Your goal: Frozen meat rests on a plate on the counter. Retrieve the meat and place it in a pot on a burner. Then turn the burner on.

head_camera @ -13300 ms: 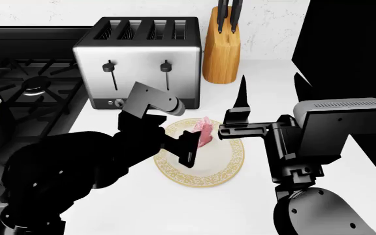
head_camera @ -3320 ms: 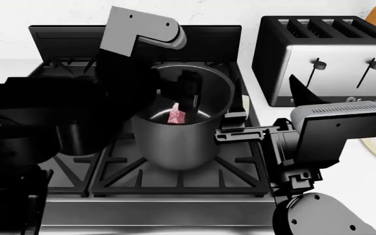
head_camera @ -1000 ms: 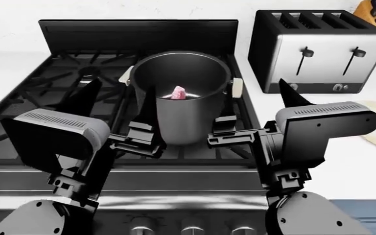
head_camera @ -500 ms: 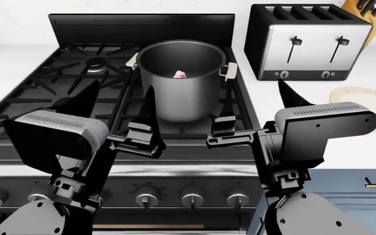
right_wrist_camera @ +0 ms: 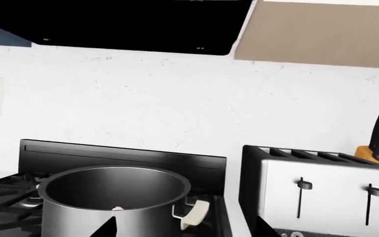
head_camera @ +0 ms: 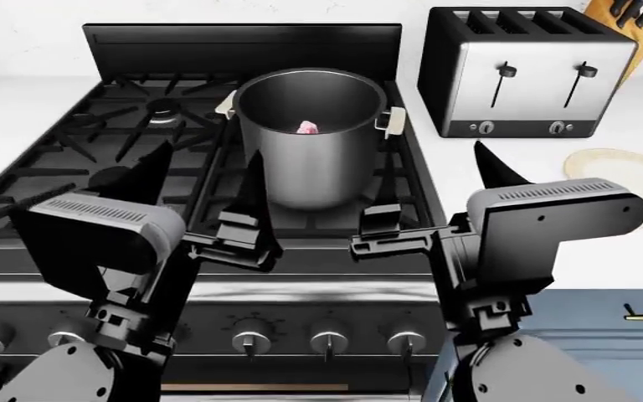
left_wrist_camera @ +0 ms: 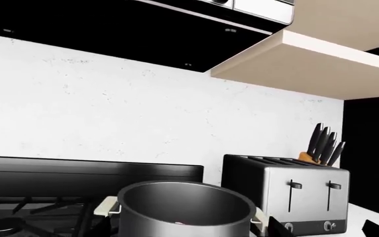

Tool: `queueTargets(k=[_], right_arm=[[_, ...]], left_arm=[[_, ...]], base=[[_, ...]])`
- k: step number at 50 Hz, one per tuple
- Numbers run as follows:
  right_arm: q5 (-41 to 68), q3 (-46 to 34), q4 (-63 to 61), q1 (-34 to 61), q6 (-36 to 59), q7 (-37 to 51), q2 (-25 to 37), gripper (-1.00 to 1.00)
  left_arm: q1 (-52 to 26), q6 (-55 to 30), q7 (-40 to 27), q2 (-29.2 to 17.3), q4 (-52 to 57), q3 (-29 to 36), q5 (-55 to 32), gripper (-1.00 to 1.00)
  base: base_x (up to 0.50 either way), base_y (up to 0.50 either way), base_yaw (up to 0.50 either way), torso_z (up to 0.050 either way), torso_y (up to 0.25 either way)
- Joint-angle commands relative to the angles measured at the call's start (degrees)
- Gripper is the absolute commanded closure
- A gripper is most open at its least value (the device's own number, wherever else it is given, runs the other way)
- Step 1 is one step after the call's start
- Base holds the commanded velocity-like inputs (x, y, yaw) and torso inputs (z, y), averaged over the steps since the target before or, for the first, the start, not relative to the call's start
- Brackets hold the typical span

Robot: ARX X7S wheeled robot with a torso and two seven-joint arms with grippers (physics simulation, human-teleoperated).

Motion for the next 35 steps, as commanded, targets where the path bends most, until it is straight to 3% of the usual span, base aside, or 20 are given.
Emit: queueTargets(k=[1, 35], right_arm=[[2.2, 0.6, -2.5, -1.8, 2.8, 2.1, 0.5, -1.00], [-1.5, -1.3, -1.3, -18.2, -5.6, 3.0, 3.9, -1.00]], left_arm=[[0.8, 1.3, 0.5, 0.1, -0.5, 0.2, 0.4, -1.00], [2.4, 3.8, 1.2, 0.3, -1.5, 1.0, 1.6, -1.00]], base=[[0.00, 0.00, 0.00, 0.000, 0.000], [0.00, 0.00, 0.00, 0.000, 0.000]])
